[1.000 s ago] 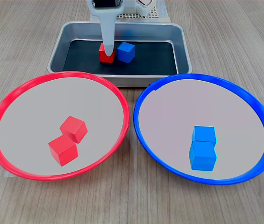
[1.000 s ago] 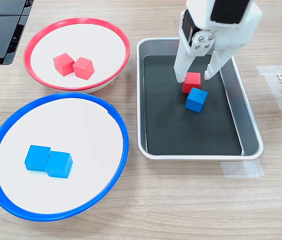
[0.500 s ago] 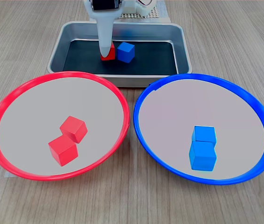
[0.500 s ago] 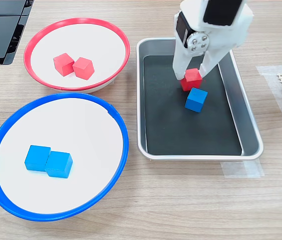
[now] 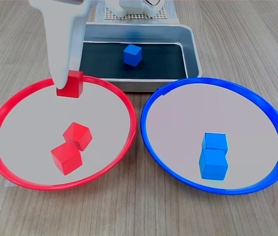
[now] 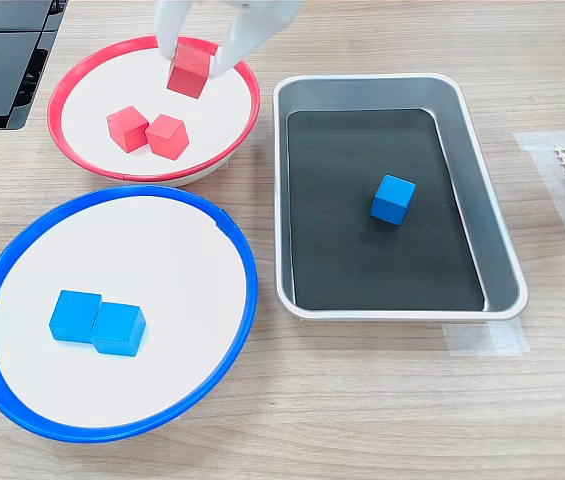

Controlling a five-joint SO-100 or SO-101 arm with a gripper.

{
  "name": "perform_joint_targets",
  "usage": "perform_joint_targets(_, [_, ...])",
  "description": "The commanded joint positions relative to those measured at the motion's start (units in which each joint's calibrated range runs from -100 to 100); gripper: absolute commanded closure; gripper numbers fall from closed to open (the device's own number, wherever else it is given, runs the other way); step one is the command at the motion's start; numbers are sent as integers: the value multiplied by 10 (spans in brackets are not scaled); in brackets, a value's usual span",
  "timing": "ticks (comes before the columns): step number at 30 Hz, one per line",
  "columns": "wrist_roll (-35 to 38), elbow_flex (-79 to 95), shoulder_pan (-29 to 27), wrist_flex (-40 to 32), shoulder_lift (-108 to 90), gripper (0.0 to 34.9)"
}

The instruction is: Move six blocks from tray to matching dishes

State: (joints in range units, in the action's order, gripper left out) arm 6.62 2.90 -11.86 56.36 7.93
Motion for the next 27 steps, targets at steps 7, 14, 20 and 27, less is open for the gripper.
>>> perform_joint_targets(7, [60, 101, -1, -6, -92, 261])
perform_joint_targets(14, [173, 351, 59, 15, -249, 346])
perform_joint_targets(20, [252, 478, 89, 6, -316, 205])
perform_joint_targets(27, [314, 517, 92, 13, -323, 164])
